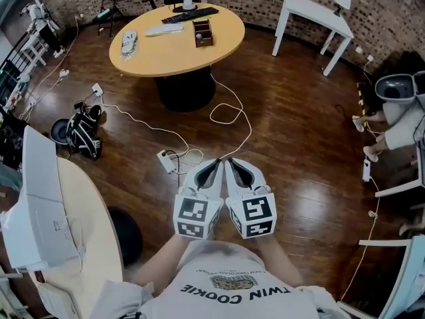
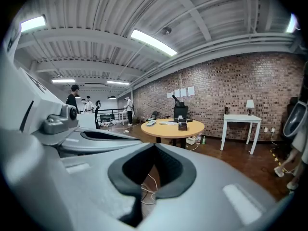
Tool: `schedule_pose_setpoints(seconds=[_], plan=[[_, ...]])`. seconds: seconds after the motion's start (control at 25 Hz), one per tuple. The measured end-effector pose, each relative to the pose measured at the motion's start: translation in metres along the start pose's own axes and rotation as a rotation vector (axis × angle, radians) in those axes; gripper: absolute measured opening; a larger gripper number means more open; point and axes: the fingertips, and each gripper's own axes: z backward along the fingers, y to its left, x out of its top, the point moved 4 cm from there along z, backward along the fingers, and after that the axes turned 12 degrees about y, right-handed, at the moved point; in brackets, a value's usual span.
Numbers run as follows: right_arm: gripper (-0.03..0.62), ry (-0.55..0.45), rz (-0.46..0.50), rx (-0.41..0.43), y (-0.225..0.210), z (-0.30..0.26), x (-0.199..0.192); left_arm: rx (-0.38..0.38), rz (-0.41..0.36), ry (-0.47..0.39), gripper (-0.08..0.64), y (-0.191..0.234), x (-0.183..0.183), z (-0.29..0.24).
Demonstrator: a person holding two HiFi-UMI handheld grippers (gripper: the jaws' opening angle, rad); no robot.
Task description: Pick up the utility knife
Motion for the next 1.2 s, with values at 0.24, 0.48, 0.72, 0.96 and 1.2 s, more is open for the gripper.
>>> schedule_pose_setpoints(seconds=[0.24,0.48,0.72,0.96,1.2], plan=[[0.000,0.011,-0.004,-0.022,-0.001,-0.052,0.034,-0.023,-0.010,-0.011,0.008,0.055,0.024,-0.024],[0.000,0.015,0.003,-0.022,0.004,-0.101,0.058,-0.036,-0.002,-0.009,0.008,0.103,0.035,-0.045],[0.000,0.022,0.002,-0.028,-0.005,-0.134,0.071,-0.046,0.006,0.001,0.007,0.130,0.043,-0.068],[0.000,0.022,-0.009,-0.023,-0.022,-0.158,0.079,-0.043,-0.003,0.005,0.007,0.144,0.053,-0.092],[0.000,0.016,-0.005,0.011,-0.053,-0.194,0.091,-0.013,0.009,0.011,0.007,0.160,0.068,-0.134]])
